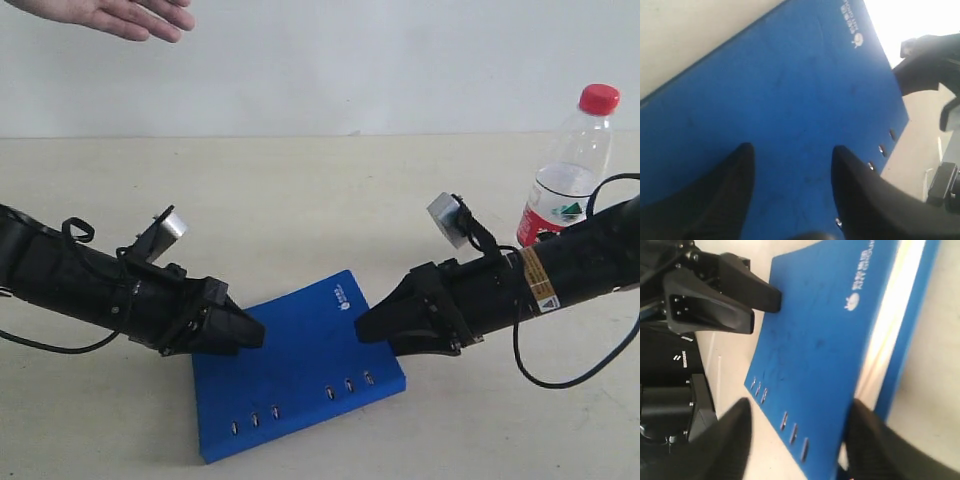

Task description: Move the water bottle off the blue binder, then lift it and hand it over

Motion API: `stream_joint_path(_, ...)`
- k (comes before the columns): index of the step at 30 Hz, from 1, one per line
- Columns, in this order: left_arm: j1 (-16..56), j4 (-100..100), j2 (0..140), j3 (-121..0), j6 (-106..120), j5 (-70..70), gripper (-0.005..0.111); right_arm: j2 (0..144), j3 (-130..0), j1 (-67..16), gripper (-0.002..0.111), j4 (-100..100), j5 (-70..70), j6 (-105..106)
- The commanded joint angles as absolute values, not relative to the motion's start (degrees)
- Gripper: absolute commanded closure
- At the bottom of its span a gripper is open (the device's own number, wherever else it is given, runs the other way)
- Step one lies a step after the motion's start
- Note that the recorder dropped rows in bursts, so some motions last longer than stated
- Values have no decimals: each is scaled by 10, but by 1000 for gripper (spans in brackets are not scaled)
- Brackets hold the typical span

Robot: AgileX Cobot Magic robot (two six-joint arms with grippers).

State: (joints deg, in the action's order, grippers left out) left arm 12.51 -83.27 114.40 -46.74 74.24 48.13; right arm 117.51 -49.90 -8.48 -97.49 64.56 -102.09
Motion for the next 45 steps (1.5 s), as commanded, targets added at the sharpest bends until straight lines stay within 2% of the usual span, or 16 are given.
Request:
stream_joint_path(1, 132, -811, 1157, -459, 762, 482, 60, 1141, -507, -94, 86, -963, 700, -1033)
stream_joint_path(3, 132, -818, 1157, -459, 779, 501, 60, 1128, -507, -94, 91, -989, 700, -1033)
stream_joint_path(11, 132, -872, 1157, -459, 869, 603, 60, 1104, -507, -133, 92, -999, 700, -1018)
stream_joint_path(14, 132, -897, 1157, -459, 892, 650, 60, 1096, -507, -164, 107, -999, 700, -997)
stream_joint_path(15, 132, -903, 1157, -459, 896, 656, 60, 1093, -507, -172, 108, -999, 700, -996)
stream_joint_path(25, 132, -910, 1157, -459, 896, 657, 60, 1085, -507, -188, 108, -996, 700, -994)
stream_joint_path(36, 136, -910, 1157, -459, 896, 674, 60, 1085, -510, -188, 108, -902, 700, -988)
stream_joint_path(45, 190, -910, 1157, -459, 921, 658, 60, 1085, -523, -188, 108, -902, 700, -997)
